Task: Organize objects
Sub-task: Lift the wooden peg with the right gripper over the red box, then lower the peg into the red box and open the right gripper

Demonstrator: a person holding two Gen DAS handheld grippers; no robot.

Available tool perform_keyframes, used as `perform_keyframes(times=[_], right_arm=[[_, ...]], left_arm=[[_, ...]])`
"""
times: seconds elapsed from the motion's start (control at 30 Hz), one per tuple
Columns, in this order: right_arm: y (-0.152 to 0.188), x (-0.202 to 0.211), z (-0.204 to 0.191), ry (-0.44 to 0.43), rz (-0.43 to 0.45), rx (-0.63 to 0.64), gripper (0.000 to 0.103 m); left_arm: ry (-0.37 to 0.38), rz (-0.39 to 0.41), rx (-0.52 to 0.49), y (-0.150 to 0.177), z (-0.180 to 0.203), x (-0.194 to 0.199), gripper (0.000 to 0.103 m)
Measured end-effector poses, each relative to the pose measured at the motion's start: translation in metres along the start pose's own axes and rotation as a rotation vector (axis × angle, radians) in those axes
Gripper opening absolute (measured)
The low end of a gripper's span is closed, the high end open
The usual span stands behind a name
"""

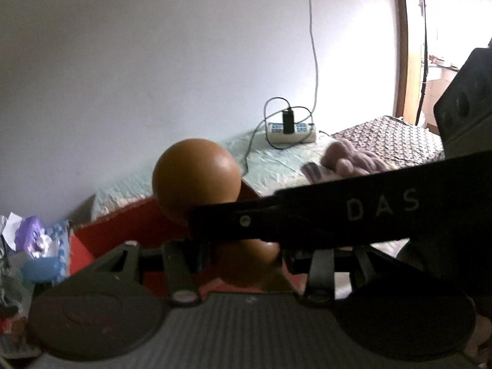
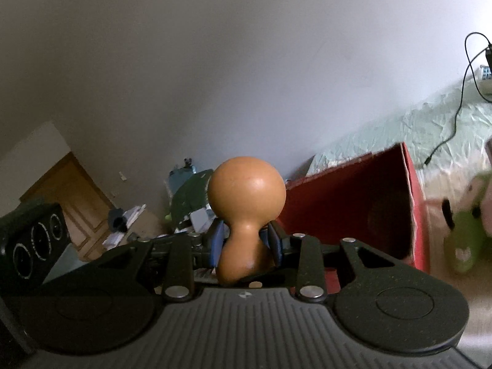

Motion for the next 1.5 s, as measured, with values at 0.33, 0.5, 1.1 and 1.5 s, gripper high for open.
perform_keyframes(times=[0.33, 0.5, 1.1, 1.5], right_arm=[[-0.023, -0.053, 0.038, 0.059, -0.04, -0.094, 0.035], [-0.017, -0.077, 0.067, 0.087, -0.093, -0.183, 0.035], [-0.008, -0.111, 0.102, 0.223, -0.214, -0.199, 0.032], [-0.009, -0.116, 0.108, 0.297, -0.26, -0.219, 0.037]], left_arm=[[-0.055, -0.088, -0.046, -0.017, -0.027, -0.072, 0.042], [-0.029, -0.187, -0.033, -0.004, -0.041, -0.11, 0.041], [-0.027, -0.396, -0.048, 0.012, -0.039, -0.169, 0.043], [-0.005, -0.467, -0.054, 0.012, -0.038, -0.175, 0.044]])
Point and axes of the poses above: each gripper's, at about its wrist camera, not at the fingertips, and x roughly against the way its jaws point, z to its right, y to its underside, the point moved 1 cm from there along -x, roughly the way its jaws point, and after that the axes turned 13 degrees about -y, right-handed, at the moved point
